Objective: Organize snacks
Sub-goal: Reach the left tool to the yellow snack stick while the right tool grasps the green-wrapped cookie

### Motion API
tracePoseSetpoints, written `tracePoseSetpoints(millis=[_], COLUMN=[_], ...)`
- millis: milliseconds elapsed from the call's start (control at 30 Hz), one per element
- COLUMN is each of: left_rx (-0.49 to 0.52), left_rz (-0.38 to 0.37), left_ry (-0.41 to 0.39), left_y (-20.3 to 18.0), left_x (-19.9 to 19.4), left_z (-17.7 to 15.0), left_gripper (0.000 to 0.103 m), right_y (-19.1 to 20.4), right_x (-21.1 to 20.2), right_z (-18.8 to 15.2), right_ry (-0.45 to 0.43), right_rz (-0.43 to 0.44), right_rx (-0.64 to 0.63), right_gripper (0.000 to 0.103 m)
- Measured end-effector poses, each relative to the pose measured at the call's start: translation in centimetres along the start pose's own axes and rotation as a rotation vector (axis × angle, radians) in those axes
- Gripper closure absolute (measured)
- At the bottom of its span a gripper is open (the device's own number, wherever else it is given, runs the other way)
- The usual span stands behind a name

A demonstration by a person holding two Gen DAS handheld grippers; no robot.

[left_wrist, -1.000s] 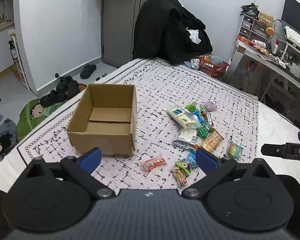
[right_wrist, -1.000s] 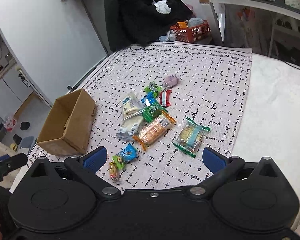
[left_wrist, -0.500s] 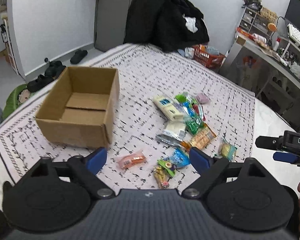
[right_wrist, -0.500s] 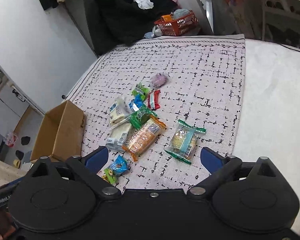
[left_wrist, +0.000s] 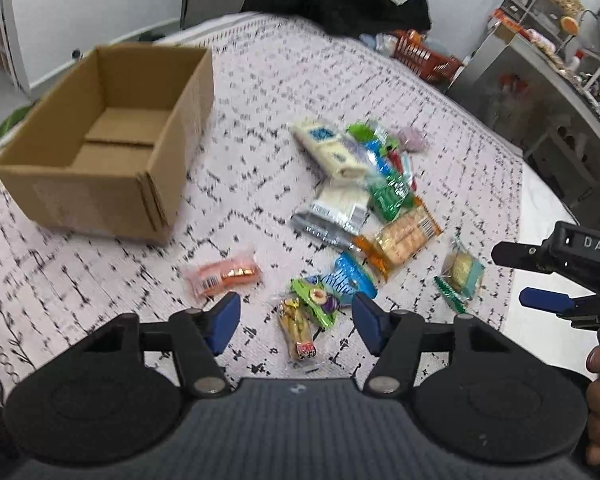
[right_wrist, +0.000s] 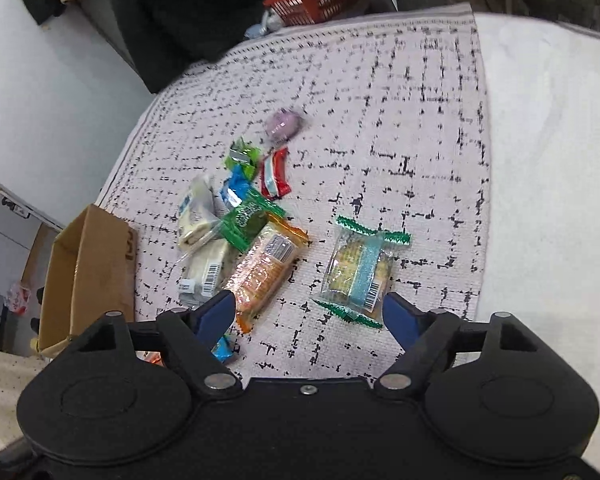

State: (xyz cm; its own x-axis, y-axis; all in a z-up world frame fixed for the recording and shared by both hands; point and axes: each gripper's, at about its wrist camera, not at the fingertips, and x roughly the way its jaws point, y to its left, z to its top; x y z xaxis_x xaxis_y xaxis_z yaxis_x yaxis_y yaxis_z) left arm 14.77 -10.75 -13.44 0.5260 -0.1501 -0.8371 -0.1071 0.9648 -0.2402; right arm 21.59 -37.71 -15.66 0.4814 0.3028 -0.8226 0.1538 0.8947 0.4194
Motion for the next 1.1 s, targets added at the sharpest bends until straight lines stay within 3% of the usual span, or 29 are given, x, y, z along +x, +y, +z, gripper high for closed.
tracePoseSetpoints(millis=[167,433,800,967,1000,1067,1100], left_rx=[-0.038,-0.043,-0.041,-0.047,-0.048,-0.048,-0.054], left_rz=[-0.003,-0.009,0.017,-0.002,-0.003,-0.013,-0.017], left_ry=[0.060,0.139,0.200,0.204,0.205,0.200,0.197], left_y=[0.3,-0.2,0.0,0.6,0.7,0.8,1.0], left_x=[2.7,6.5,8.0,7.8,7.7,7.5,7.5], left_z=[0.0,0.0,-0.2,-0.5,-0.6,-0.8,-1.0], left_gripper=[0.052,0.059,0.061,0.061,0.061,0.063,0.071], right_y=[-1.2,-3.2,-3.5,-2.2,-2.0,-1.7,-1.6], right_x=[1.8,4.3,7.1,7.9,8.0,8.0,8.0], right_z=[0.6,1.3,2.2,2.5,2.5,2.4,2.5], right_ry=[0.039,0.109,0.147,0.137,0.134,0.125,0.121], right_rz=[-0.017,-0.039,-0.108,-0.172,-0.187,-0.212,-0.219], right_rx=[0.079,0.203,0.236,0.185,0.174,0.162,0.157], right_gripper=[0.031,0.031,0.031,0.031,0.032,0.055,0.055])
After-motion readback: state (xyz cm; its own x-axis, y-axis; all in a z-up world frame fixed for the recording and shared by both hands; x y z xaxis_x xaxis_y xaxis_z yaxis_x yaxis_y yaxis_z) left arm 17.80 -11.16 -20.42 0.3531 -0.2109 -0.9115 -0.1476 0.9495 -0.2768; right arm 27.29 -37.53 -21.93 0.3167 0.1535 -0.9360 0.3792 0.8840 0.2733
